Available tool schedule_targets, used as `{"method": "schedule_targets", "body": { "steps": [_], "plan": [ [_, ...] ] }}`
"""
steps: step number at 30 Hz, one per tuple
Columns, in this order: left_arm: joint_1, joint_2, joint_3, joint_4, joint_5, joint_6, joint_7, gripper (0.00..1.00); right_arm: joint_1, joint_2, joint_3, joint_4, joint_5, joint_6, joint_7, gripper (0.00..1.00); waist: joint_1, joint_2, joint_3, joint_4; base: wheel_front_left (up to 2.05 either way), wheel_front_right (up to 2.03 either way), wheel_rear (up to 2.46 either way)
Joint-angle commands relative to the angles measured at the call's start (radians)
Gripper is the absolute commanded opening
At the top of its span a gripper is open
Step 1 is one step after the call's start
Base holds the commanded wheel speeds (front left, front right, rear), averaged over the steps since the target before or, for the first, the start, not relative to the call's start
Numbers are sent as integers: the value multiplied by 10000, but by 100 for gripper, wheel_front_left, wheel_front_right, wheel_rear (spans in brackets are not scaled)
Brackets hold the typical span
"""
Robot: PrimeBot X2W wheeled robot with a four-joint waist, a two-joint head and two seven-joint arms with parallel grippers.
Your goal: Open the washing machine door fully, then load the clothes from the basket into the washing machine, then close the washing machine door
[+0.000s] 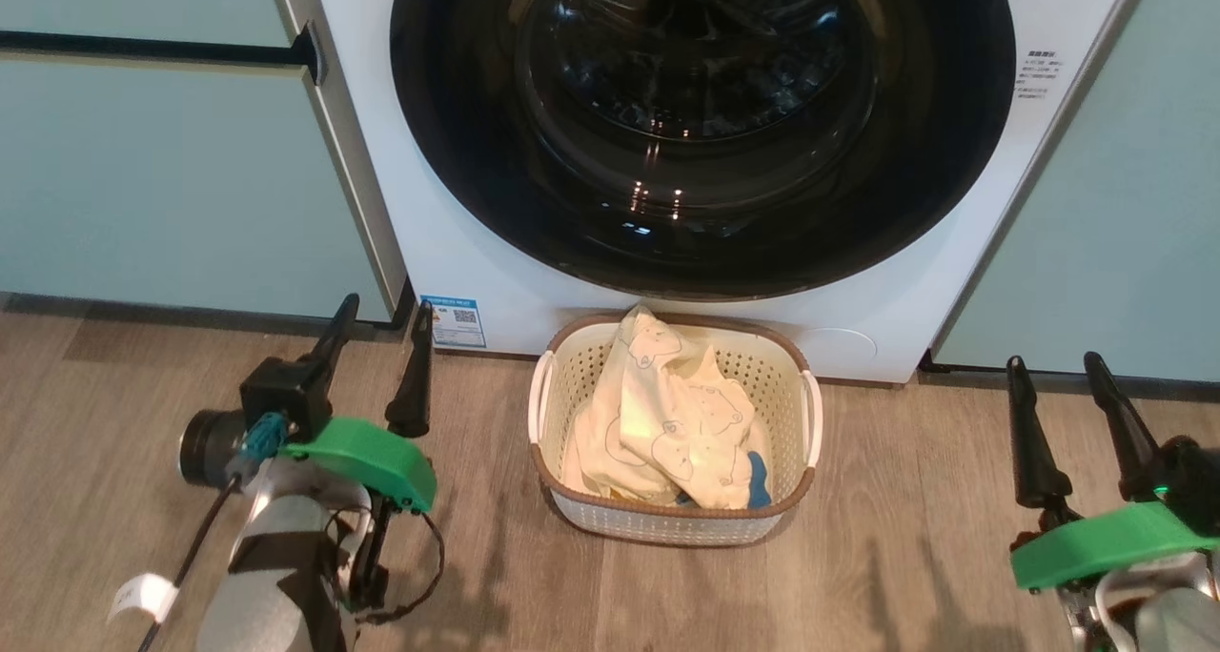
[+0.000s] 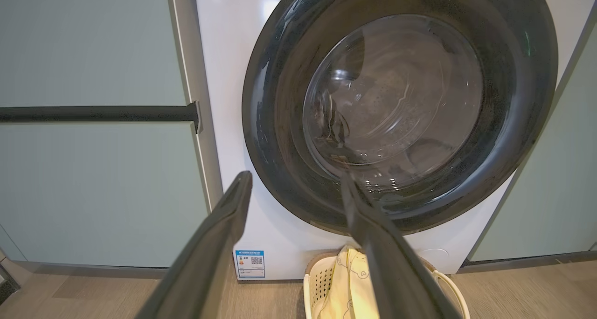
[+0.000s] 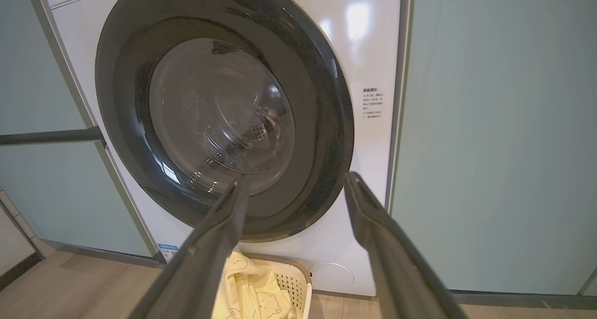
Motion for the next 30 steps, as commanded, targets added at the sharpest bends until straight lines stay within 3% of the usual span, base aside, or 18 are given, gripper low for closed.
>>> {"method": "schedule_targets", "body": {
  "steps": [1, 14, 30],
  "plan": [
    [-613, 128, 333, -254, 74, -4, -63, 100, -614, -164, 207, -295, 48, -32, -93, 100, 0, 0, -4, 0, 0, 0, 0],
    [-652, 110, 355, 105, 19, -30, -63, 100, -607, -164, 168, -248, 74, -32, -93, 100, 0, 0, -31, 2, 5, 67, -72],
    [-807, 96, 305, 452, 19, -14, -63, 100, -587, -164, 197, -238, 137, -32, -93, 100, 0, 0, -5, -23, 57, 168, -225]
  ]
}}
